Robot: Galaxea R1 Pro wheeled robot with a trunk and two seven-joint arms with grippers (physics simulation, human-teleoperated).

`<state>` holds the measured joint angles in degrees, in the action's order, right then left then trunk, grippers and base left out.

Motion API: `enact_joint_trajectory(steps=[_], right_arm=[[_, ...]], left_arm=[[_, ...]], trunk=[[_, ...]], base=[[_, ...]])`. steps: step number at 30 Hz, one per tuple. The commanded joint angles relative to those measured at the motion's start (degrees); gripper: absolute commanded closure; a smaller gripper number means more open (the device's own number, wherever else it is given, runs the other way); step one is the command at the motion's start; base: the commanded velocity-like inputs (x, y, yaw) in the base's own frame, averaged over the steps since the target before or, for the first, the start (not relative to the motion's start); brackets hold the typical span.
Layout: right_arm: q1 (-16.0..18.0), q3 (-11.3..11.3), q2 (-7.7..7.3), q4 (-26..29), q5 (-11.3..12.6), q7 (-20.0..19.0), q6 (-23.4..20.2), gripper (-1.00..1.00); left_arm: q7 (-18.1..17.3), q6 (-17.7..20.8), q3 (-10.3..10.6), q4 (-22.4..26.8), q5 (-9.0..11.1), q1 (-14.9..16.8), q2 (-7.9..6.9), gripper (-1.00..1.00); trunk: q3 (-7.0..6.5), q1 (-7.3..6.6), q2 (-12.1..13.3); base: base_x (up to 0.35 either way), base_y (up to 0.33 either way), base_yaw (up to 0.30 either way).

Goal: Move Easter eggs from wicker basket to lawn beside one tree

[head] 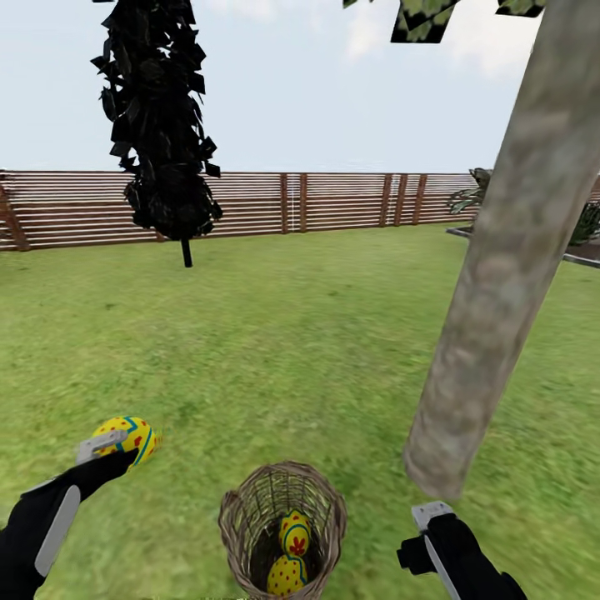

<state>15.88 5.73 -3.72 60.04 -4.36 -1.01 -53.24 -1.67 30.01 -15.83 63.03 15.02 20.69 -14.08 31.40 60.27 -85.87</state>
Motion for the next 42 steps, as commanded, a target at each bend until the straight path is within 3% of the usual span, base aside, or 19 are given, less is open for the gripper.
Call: enact_joint_trajectory(steps=[1,6,7,9,13,42], right_arm=[[0.0,0.2,-0.06,0.1,-0.4,-0.1,-0.3,-1.0],[0.0,0.2,-0.14,0.1,-0.4,-0.1,-0.3,-1.0],[0.0,0.2,-0.14,0.1,-0.4,-0.1,-0.3,-1.0],[0.0,0.2,-0.14,0.1,-0.5,0.0,-0.3,-1.0],[0.0,0.2,-0.14,0.0,-0.5,-0.1,-0.3,-1.0],[0.0,0.2,-0.19,0.0,-0.5,0.0,-0.3,-1.0]], left_arm=[[0.0,0.2,-0.1,0.0,0.2,0.0,0.09,1.0],[-0.3,-0.4,-0.4,0.0,0.1,0.0,-0.66,1.0],[-0.5,-0.5,-1.9,0.1,0.1,0.0,-1.58,1.0],[-0.5,-0.5,-3.5,-0.1,0.1,0.0,-2.01,1.0],[-0.5,-0.6,-4.2,-0.3,0.1,0.0,-2.16,1.0],[-0.4,-0.7,-4.3,-0.5,0.0,0.0,-2.04,1.0]], trunk=[[-0.09,-0.23,0.4],[-0.81,-1.33,2.4],[-0.95,-1.55,2.8],[-1.23,-1.99,3.6],[-1.79,-2.86,5.2],[-5.87,-9.23,16.8]], base=[[0.0,0.0,0.286],[0.0,0.0,0.284],[0.0,0.0,0.275],[0.0,0.0,0.273],[0.0,0.0,0.272],[0.0,0.0,0.272]])
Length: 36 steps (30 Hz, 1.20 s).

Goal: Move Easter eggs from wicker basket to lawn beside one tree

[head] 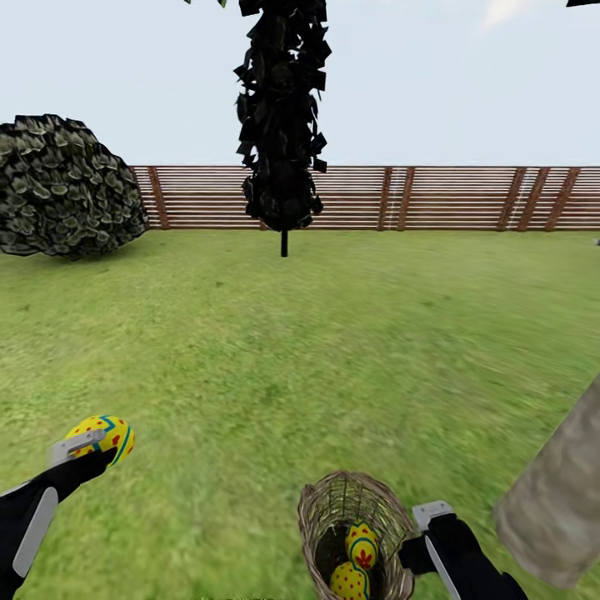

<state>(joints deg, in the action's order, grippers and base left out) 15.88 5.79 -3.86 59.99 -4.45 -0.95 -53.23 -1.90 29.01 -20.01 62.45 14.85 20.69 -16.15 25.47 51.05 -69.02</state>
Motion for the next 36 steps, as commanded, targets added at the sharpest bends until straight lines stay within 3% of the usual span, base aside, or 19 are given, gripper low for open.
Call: enact_joint_trajectory(steps=[1,8,14,16,17,36], right_arm=[[0.0,0.1,-0.08,0.1,-0.4,-0.1,-0.3,-1.0],[0.0,-0.2,-0.18,0.1,-0.3,-0.1,-0.3,-1.0],[0.0,-0.9,-0.89,0.8,-0.3,0.0,0.0,-1.0],[0.0,-4.7,-1.02,2.0,-0.3,-0.1,-0.4,-1.0],[0.0,-5.3,-0.82,2.0,-0.4,-0.1,-0.4,-1.0],[0.0,-5.9,-0.99,2.3,-0.4,-0.1,-0.5,-1.0]], left_arm=[[-0.2,0.3,-0.1,0.0,0.1,0.1,0.05,1.0],[-0.2,0.3,0.0,-0.1,0.0,0.1,0.16,1.0],[-0.2,-4.1,0.5,-1.3,-0.1,0.0,0.57,1.0],[-0.1,-4.2,0.5,-1.6,0.0,0.0,0.64,1.0],[0.1,-4.1,0.4,-1.5,0.0,0.0,0.61,1.0],[0.3,-3.6,0.4,-1.4,-0.1,0.0,0.52,1.0]], trunk=[[-0.08,-0.22,0.4],[-0.94,-1.32,2.4],[-0.94,-1.32,2.4],[-0.94,-1.32,2.4],[-0.94,-1.32,2.4],[-0.94,-1.32,2.4]], base=[[0.0,0.0,0.249],[0.0,0.0,0.038],[0.0,0.0,0.0],[0.0,0.066,0.0],[0.0,0.262,0.0],[0.062,0.315,0.0]])
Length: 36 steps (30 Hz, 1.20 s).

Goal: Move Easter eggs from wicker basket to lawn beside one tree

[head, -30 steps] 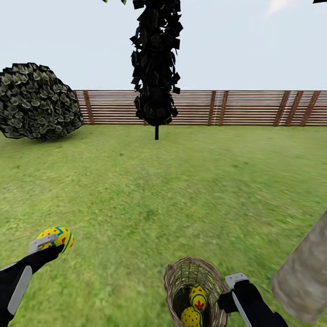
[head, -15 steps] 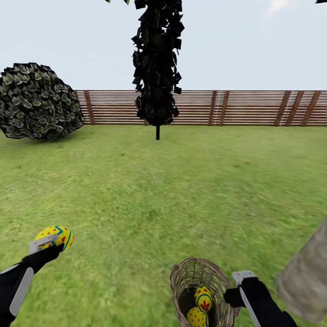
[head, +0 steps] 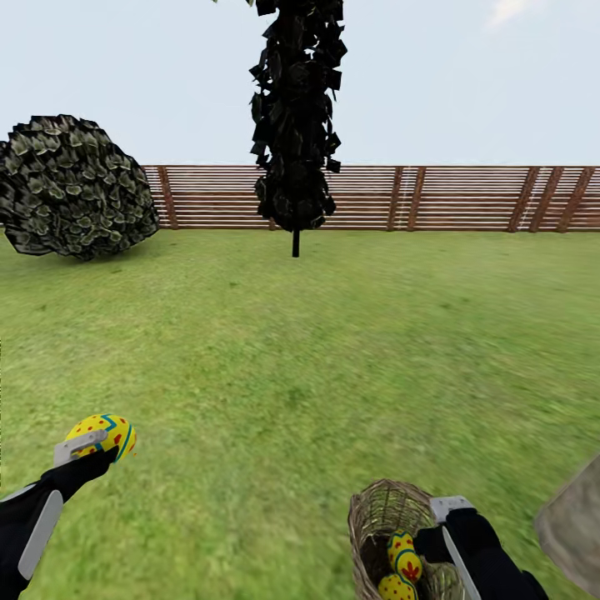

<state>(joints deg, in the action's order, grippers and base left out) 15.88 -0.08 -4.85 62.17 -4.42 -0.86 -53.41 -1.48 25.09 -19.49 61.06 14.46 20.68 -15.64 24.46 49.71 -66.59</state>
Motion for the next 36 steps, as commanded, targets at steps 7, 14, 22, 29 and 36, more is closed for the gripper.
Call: enact_joint_trajectory(steps=[7,14,22,29,36], right_arm=[[0.0,-1.6,-3.61,0.2,-0.2,-0.3,-0.5,-1.0],[0.0,-5.4,-5.71,0.1,-0.4,-2.4,-0.7,-1.0],[0.0,-5.0,-5.7,0.2,-0.4,-2.9,-0.7,-1.0],[0.0,-5.3,-5.93,0.7,-0.4,-2.9,-0.7,-1.0],[0.0,-5.2,-5.92,1.1,-0.4,-2.9,-0.7,-1.0]], left_arm=[[-0.1,0.3,-0.1,0.0,0.3,0.0,0.0,1.0],[-0.1,0.3,0.0,-0.1,0.2,0.1,0.08,1.0],[0.1,0.1,0.0,0.0,0.2,0.0,0.17,1.0],[0.0,-0.2,0.0,0.5,0.2,0.0,1.25,1.0],[-0.4,-1.1,0.0,0.4,0.3,0.0,1.52,1.0]], trunk=[[0.06,0.02,0.0],[0.06,0.02,0.0],[0.06,0.02,0.0],[0.06,0.02,0.0],[0.96,1.12,-2.0]], base=[[0.145,0.318,0.0],[0.15,0.318,0.0],[0.253,0.185,0.0],[0.329,0.002,0.0],[0.019,0.0,0.0]])
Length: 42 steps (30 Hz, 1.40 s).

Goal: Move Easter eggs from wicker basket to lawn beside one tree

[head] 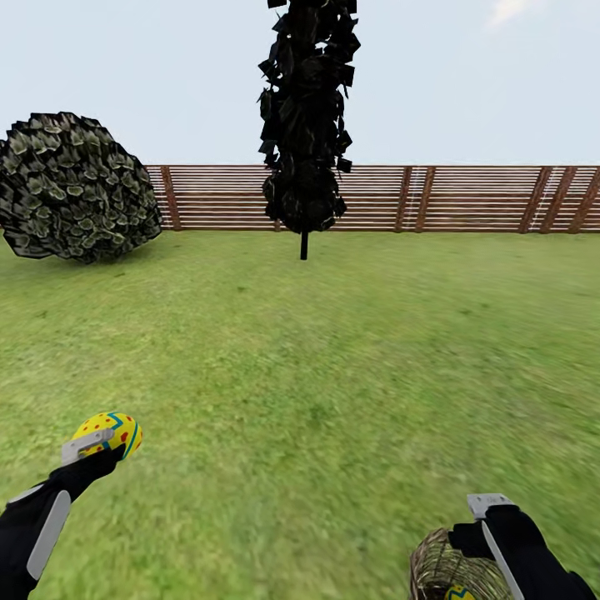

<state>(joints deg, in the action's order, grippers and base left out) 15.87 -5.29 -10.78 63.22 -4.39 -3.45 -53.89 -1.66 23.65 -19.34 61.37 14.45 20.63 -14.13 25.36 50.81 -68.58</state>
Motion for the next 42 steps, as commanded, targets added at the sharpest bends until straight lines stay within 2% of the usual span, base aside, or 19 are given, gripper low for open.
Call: enact_joint_trajectory(steps=[1,14,24,31,40,41,42], right_arm=[[0.0,-0.1,-0.02,0.1,-0.4,-0.3,-0.3,-1.0],[0.0,0.0,-0.02,0.2,-0.4,-0.4,-0.3,-1.0],[0.0,0.5,0.67,-0.3,-0.6,-0.3,-0.1,-1.0],[0.0,0.0,-0.08,0.0,-0.4,-0.4,-0.2,-1.0],[0.0,0.0,0.0,-0.6,-0.3,-0.4,0.2,-1.0],[0.0,-0.9,-0.16,-0.3,-0.3,-0.4,0.2,-1.0],[0.0,-3.8,-0.34,-0.2,-0.4,-0.4,0.0,-1.0]], left_arm=[[-0.1,0.4,-0.1,0.1,0.3,0.1,0.03,1.0],[0.1,0.4,-0.2,0.2,0.3,0.0,0.25,1.0],[-0.1,0.4,-0.2,0.1,0.3,0.0,0.26,1.0],[-0.3,0.5,-0.5,-0.1,0.4,0.0,0.03,1.0],[-0.2,0.3,-0.6,0.2,0.6,0.0,0.05,1.0],[-0.2,0.3,-0.5,0.1,0.6,0.0,0.14,1.0],[-0.1,0.3,-0.5,0.0,0.6,0.0,0.17,1.0]], trunk=[[0.25,0.23,-0.5],[2.58,3.08,-5.7],[4.38,5.28,-9.7],[5.63,6.82,-12.5],[7.25,8.79,-16.1],[7.43,9.01,-16.5],[7.61,9.23,-16.9]], base=[[0.0,0.0,0.0],[0.0,0.0,0.0],[0.0,0.0,0.0],[0.0,0.0,0.0],[0.0,0.0,0.0],[0.0,0.0,0.0],[0.0,0.0,0.0]])
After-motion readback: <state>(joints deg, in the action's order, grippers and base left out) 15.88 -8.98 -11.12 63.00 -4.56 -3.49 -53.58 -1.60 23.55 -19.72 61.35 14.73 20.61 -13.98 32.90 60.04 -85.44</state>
